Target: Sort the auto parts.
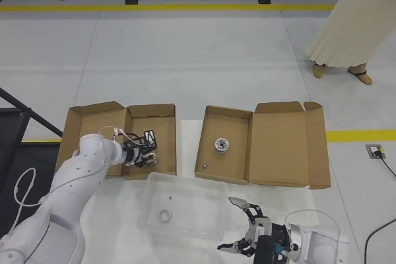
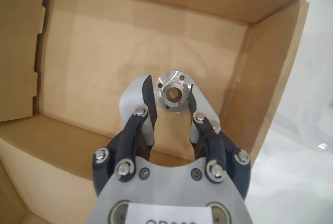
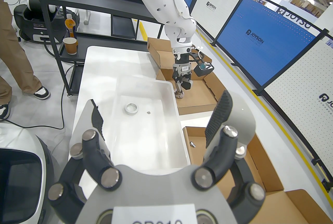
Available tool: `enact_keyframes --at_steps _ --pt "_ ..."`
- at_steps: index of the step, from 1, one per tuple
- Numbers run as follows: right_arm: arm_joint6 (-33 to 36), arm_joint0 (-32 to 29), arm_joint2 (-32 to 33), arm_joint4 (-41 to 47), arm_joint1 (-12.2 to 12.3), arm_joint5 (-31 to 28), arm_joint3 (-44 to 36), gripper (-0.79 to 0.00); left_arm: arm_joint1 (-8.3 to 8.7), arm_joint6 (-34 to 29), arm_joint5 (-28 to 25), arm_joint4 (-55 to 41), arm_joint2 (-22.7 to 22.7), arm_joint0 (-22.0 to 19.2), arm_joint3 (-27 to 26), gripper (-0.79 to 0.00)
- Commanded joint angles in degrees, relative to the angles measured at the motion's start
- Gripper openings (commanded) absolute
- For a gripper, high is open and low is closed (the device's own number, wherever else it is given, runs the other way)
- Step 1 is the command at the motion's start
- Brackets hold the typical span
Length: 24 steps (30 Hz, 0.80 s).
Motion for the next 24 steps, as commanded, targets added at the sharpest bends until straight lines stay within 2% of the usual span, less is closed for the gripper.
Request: enact_keyframes --at_steps 1,12,19,24 --pt "0.0 0.0 0.0 0.0 0.0 0.0 0.0 0.000 0.05 0.3 0.0 -0.1 -0.1 -0.1 0.1 -0.440" --pt "0.0 0.0 0.0 0.0 0.0 0.0 0.0 0.000 1.65 7.1 -2.5 0.4 -0.8 -2.9 -1.2 -0.437" --pt "0.0 0.0 0.0 0.0 0.0 0.0 0.0 0.000 3.68 14.0 -6.1 3.1 -0.5 -3.4 -5.0 -0.462" --pt "0.0 0.0 0.0 0.0 0.0 0.0 0.0 0.000 5.91 20.3 -7.4 5.5 -0.5 -3.3 -8.8 -0.459"
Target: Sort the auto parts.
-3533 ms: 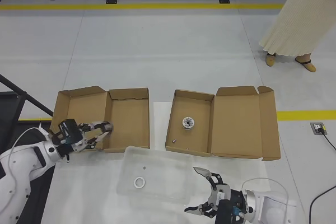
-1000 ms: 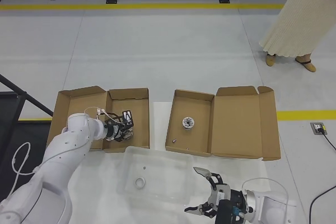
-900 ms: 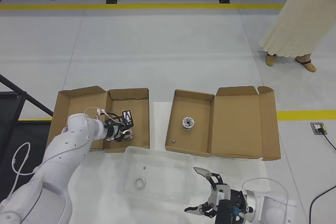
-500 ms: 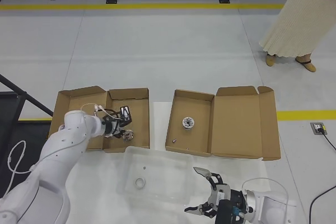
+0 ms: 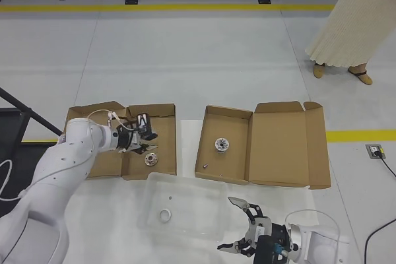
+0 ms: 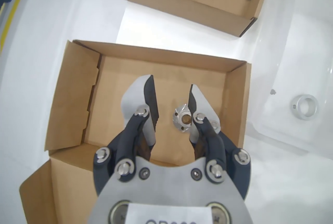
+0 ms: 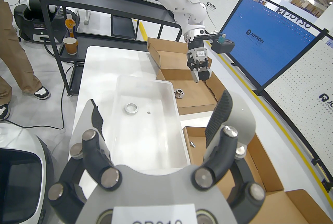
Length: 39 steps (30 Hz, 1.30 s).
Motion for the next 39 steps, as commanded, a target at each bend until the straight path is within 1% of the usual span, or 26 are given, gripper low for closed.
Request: enact_keyframes --at_steps 1,4,5,6,7,10,11,13,14,16,20,21,22,23,24,25,26,27,31,32,33,34,35,36,37,39 --pt "0.0 0.0 0.0 0.0 0.0 0.0 0.0 0.000 1.02 2.3 0.1 1.3 0.2 0.1 -1.5 -0.456" --pt "0.0 0.0 0.0 0.0 0.0 0.0 0.0 0.000 2.75 5.6 0.1 3.0 0.5 0.5 -4.2 -0.453" --pt "0.0 0.0 0.0 0.0 0.0 0.0 0.0 0.000 3.60 6.8 0.1 3.6 0.5 0.5 -5.5 -0.449" --pt "0.0 0.0 0.0 0.0 0.0 0.0 0.0 0.000 4.04 7.5 0.1 3.8 0.4 0.6 -6.2 -0.449" --pt "0.0 0.0 0.0 0.0 0.0 0.0 0.0 0.000 4.94 8.0 0.1 3.9 0.1 0.8 -7.6 -0.453" --pt "0.0 0.0 0.0 0.0 0.0 0.0 0.0 0.000 6.84 8.0 0.1 3.0 -0.5 1.8 -11.9 -0.453" --pt "0.0 0.0 0.0 0.0 0.0 0.0 0.0 0.000 7.92 8.0 0.1 2.4 -0.8 2.6 -14.2 -0.453" --pt "0.0 0.0 0.0 0.0 0.0 0.0 0.0 0.000 9.40 8.0 0.1 1.9 -1.0 3.5 -17.4 -0.446" --pt "0.0 0.0 0.0 0.0 0.0 0.0 0.0 0.000 10.65 8.0 0.1 2.0 -1.1 4.2 -19.8 -0.443" --pt "0.0 0.0 0.0 0.0 0.0 0.0 0.0 0.000 12.23 8.0 0.1 1.1 -1.4 5.3 -23.2 -0.434" --pt "0.0 0.0 0.0 0.0 0.0 0.0 0.0 0.000 16.23 7.7 0.1 -0.9 -1.4 8.1 -31.4 -0.428" --pt "0.0 0.0 0.0 0.0 0.0 0.0 0.0 0.000 17.24 7.2 0.1 -1.7 -1.3 8.6 -33.4 -0.428" --pt "0.0 0.0 0.0 0.0 0.0 0.0 0.0 0.000 18.60 6.2 0.1 -2.6 -1.1 9.5 -36.3 -0.425" --pt "0.0 0.0 0.0 0.0 0.0 0.0 0.0 0.000 19.28 5.8 0.1 -3.3 -0.9 9.9 -37.7 -0.425" --pt "0.0 0.0 0.0 0.0 0.0 0.0 0.0 0.000 20.33 4.9 0.1 -4.3 -0.7 10.4 -39.7 -0.425" --pt "0.0 0.0 0.0 0.0 0.0 0.0 0.0 0.000 21.72 3.4 0.1 -5.9 -0.5 10.9 -42.4 -0.425" --pt "0.0 0.0 0.0 0.0 0.0 0.0 0.0 0.000 22.75 2.2 0.1 -7.2 -0.3 11.3 -44.3 -0.425" --pt "0.0 0.0 0.0 0.0 0.0 0.0 0.0 0.000 23.43 1.3 0.1 -8.1 -0.1 11.5 -45.5 -0.419" --pt "0.0 0.0 0.0 0.0 0.0 0.0 0.0 0.000 27.32 -3.8 0.1 -15.1 1.2 12.6 -52.6 -0.406" --pt "0.0 0.0 0.0 0.0 0.0 0.0 0.0 0.000 28.54 -5.6 0.1 -17.8 2.0 12.8 -54.7 -0.403" --pt "0.0 0.0 0.0 0.0 0.0 0.0 0.0 0.000 29.12 -6.5 0.1 -19.1 2.5 12.9 -55.7 -0.400" --pt "0.0 0.0 0.0 0.0 0.0 0.0 0.0 0.000 30.25 -8.6 0.1 -21.6 4.0 12.8 -58.1 -0.376" --pt "0.0 0.0 0.0 0.0 0.0 0.0 0.0 0.000 30.81 -9.9 0.1 -22.5 4.9 12.7 -59.0 -0.259" --pt "0.0 0.0 0.0 0.0 0.0 0.0 0.0 0.000 31.63 -12.1 0.1 -24.0 6.3 12.4 -60.3 0.000" --pt "0.0 0.0 0.0 0.0 0.0 0.0 0.0 0.000 32.13 -13.6 0.1 -25.2 7.4 12.2 -61.1 0.000" --pt "0.0 0.0 0.0 0.0 0.0 0.0 0.0 0.000 32.13 -13.6 0.1 -25.2 7.4 12.2 -61.1 0.000"
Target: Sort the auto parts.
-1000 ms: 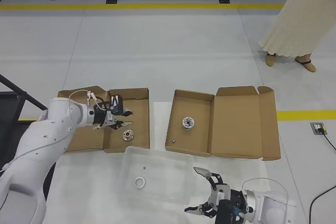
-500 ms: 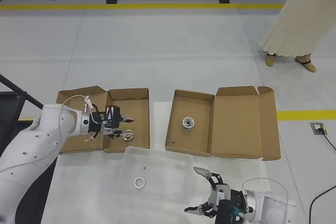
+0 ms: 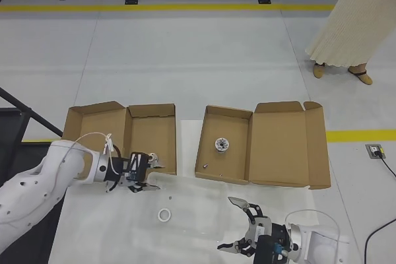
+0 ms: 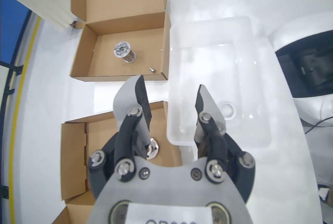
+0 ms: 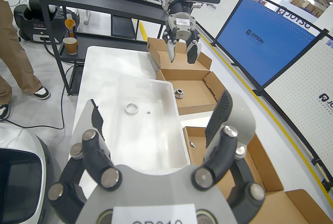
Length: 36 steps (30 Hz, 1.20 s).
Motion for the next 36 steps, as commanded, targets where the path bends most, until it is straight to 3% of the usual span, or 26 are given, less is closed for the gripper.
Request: enact_keyframes --at_steps 1,13,20,28,36 --pt "0.0 0.0 0.0 0.0 0.0 0.0 0.0 0.000 -0.07 0.7 0.0 0.6 -0.2 0.0 0.2 0.000" --pt "0.0 0.0 0.0 0.0 0.0 0.0 0.0 0.000 -0.17 -1.0 0.0 -0.3 0.8 1.4 -1.5 0.000" --pt "0.0 0.0 0.0 0.0 0.0 0.0 0.0 0.000 -1.54 -23.3 0.0 -10.3 4.0 1.1 -6.6 0.000" --pt "0.0 0.0 0.0 0.0 0.0 0.0 0.0 0.000 -4.52 -50.1 0.0 -25.0 8.9 -1.0 -9.4 -0.015" --pt "0.0 0.0 0.0 0.0 0.0 0.0 0.0 0.000 -8.41 -66.6 2.9 -35.2 12.9 -2.9 -7.8 -0.065"
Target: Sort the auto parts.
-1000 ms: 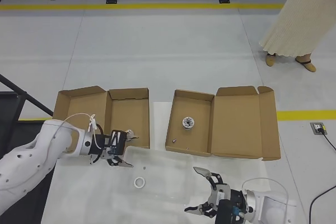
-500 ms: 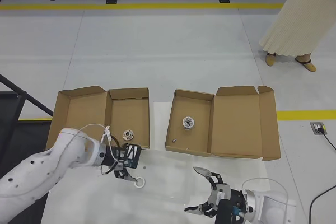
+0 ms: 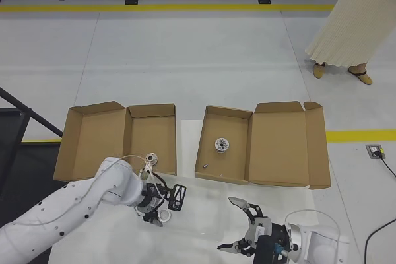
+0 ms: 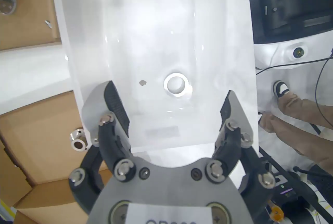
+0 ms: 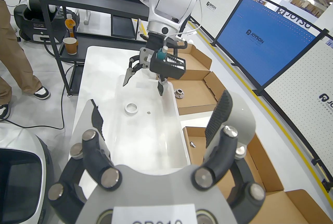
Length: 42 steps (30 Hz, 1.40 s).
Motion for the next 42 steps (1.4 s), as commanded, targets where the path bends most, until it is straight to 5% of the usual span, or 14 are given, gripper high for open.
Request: enact_keyframes --at_steps 1,6,9,18,22,30,42 --pt "0.0 0.0 0.0 0.0 0.0 0.0 0.0 0.000 -1.05 -4.4 1.9 -0.6 0.9 -0.4 0.5 -0.074" --pt "0.0 0.0 0.0 0.0 0.0 0.0 0.0 0.000 -3.67 -9.4 4.9 -0.6 2.5 -0.7 2.4 -0.095" --pt "0.0 0.0 0.0 0.0 0.0 0.0 0.0 0.000 -5.09 -10.3 5.8 -0.3 3.0 -0.7 3.8 0.000" --pt "0.0 0.0 0.0 0.0 0.0 0.0 0.0 0.000 -5.09 -10.3 5.8 -0.3 3.0 -0.7 3.8 0.000" --pt "0.0 0.0 0.0 0.0 0.0 0.0 0.0 0.000 -5.45 -10.7 9.9 4.1 3.4 1.1 2.7 0.000" --pt "0.0 0.0 0.0 0.0 0.0 0.0 0.0 0.000 -7.85 -13.8 11.1 8.3 4.3 2.0 4.1 -0.135" --pt "0.0 0.0 0.0 0.0 0.0 0.0 0.0 0.000 -11.15 -12.8 7.8 7.9 4.5 3.4 7.7 -0.114"
